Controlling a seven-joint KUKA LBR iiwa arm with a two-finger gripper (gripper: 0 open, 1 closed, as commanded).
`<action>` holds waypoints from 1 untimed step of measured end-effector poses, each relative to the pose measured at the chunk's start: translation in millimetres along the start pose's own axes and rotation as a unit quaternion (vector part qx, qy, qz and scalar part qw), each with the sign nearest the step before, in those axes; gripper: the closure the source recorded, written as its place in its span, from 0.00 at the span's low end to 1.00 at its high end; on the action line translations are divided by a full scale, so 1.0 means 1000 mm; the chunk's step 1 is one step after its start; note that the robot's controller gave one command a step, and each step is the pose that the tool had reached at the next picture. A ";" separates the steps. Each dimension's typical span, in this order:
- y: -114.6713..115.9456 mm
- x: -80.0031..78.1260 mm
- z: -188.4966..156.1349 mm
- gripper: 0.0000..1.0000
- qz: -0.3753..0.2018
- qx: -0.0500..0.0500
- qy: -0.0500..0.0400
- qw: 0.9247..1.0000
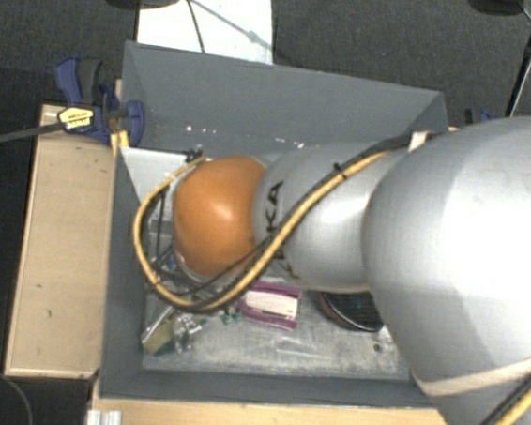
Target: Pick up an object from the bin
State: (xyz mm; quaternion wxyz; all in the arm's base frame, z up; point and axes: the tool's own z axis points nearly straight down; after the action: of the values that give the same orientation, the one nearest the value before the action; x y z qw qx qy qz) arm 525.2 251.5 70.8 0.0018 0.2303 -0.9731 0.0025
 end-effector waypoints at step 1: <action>0.021 0.040 -0.030 0.00 -0.174 -0.002 -0.003 0.985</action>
Offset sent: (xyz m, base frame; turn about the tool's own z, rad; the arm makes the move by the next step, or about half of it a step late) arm -0.0452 -0.0003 0.0292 -0.3494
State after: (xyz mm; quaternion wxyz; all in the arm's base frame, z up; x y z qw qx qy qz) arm 480.0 252.0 101.0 -0.0006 0.3958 -0.9183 -0.0005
